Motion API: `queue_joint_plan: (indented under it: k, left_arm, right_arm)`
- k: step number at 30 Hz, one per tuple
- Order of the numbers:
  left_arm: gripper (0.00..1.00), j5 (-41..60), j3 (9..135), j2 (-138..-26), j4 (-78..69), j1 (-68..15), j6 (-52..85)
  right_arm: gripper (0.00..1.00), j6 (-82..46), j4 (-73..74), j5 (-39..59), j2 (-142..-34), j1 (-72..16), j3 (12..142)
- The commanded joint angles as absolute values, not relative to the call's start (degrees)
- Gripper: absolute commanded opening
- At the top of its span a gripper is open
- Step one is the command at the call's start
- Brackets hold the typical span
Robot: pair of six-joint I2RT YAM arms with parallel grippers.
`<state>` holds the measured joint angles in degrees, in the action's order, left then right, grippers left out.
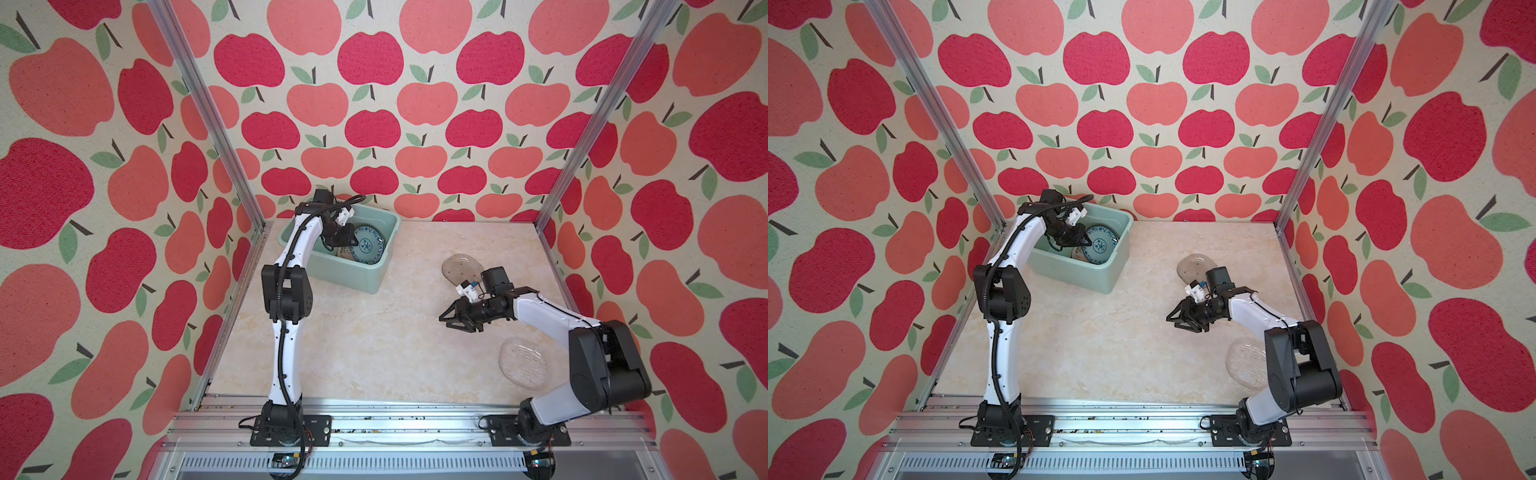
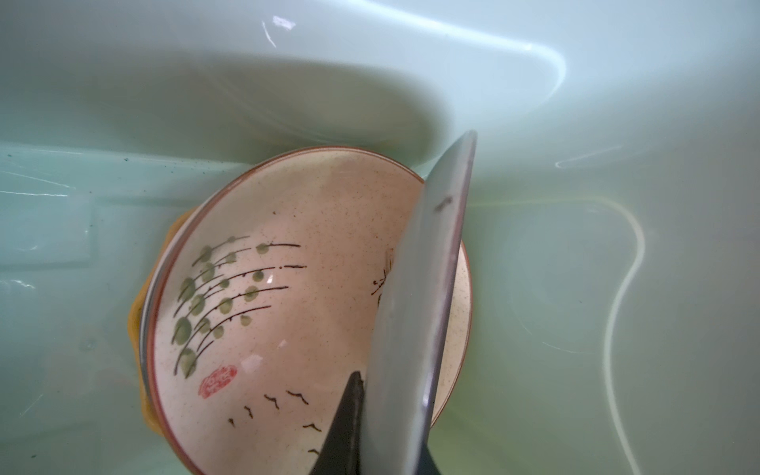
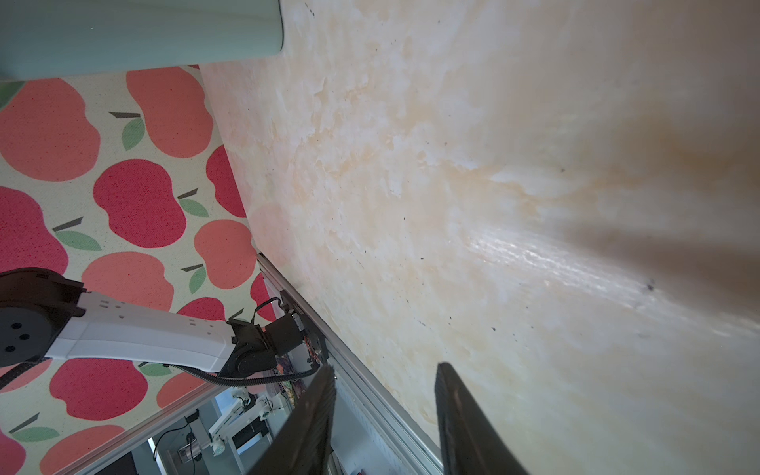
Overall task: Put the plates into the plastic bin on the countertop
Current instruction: 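Carry the blue-and-white plate into the green bin with the left gripper, then lower the blue-and-white plate onto the stack and open the left gripper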
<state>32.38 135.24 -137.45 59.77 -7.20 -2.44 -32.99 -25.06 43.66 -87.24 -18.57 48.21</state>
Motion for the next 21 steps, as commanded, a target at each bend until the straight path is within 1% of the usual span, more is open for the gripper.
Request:
queue_joint_plan:
  k: [1, 13, 21]
  left_arm:
    - [0.15, 33.5, 136.7, -138.9, 59.6, -7.6, -2.1]
    - [0.41, 28.1, 137.1, -140.2, 58.3, -7.7, -0.4]
    - [0.53, 24.1, 139.1, -142.4, 59.0, -8.0, 0.4]
  right_arm:
    - [0.43, -32.4, -25.0, 45.1, -87.8, -18.3, 49.5]
    - [0.42, -32.4, -24.5, 45.8, -88.7, -18.3, 49.7]
    - [0.41, -32.5, -24.3, 46.1, -89.1, -18.3, 49.8]
